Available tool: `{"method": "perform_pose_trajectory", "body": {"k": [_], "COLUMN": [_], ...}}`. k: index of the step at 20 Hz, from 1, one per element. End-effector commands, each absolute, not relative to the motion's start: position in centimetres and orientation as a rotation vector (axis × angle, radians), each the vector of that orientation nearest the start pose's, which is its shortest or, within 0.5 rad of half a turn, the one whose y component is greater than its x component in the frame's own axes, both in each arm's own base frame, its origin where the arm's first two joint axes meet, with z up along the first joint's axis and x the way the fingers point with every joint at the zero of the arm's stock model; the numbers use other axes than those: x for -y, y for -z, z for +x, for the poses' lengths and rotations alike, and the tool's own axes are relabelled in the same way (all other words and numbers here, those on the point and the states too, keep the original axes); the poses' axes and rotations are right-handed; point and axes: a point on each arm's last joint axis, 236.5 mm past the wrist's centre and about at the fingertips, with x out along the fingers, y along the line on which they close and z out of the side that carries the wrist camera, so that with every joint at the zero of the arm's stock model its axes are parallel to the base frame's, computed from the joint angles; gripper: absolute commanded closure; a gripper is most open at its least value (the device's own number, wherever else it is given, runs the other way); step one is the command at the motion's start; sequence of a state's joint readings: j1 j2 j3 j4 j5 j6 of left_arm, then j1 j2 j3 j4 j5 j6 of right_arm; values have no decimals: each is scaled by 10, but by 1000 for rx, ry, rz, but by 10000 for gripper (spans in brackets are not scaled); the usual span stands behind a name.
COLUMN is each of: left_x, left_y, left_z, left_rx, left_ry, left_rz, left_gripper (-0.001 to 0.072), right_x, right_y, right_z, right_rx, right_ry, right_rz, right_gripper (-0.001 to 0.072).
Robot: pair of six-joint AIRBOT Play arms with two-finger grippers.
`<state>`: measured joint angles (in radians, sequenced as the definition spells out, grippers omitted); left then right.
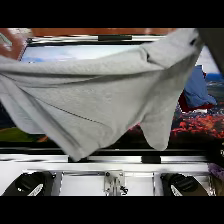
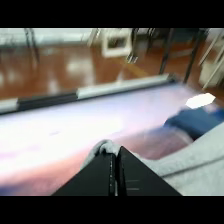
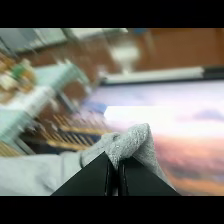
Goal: Fold the shirts.
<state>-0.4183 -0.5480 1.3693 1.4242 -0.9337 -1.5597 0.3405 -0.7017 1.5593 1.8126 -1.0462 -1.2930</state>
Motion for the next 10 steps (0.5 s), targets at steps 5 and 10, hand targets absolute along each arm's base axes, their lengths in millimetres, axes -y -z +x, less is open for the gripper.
{"method": "perform_pose_trajectory", "body": {"k": [5,10], "left_x": [148,196], "left_y": [-320,-259], "left_z": [337,432], "left_rx": [-233,-264], "left_ry": [397,407], "left_rz": [-53,-141], "left_gripper": [676,676], "right_x": [-102,-126], "right_y": [-244,-157], "right_z": [321,416], "right_rx": [-825,-898], "right_ry": [-106,-41], "right_rz": [252,231], "right_gripper": [632,632]}}
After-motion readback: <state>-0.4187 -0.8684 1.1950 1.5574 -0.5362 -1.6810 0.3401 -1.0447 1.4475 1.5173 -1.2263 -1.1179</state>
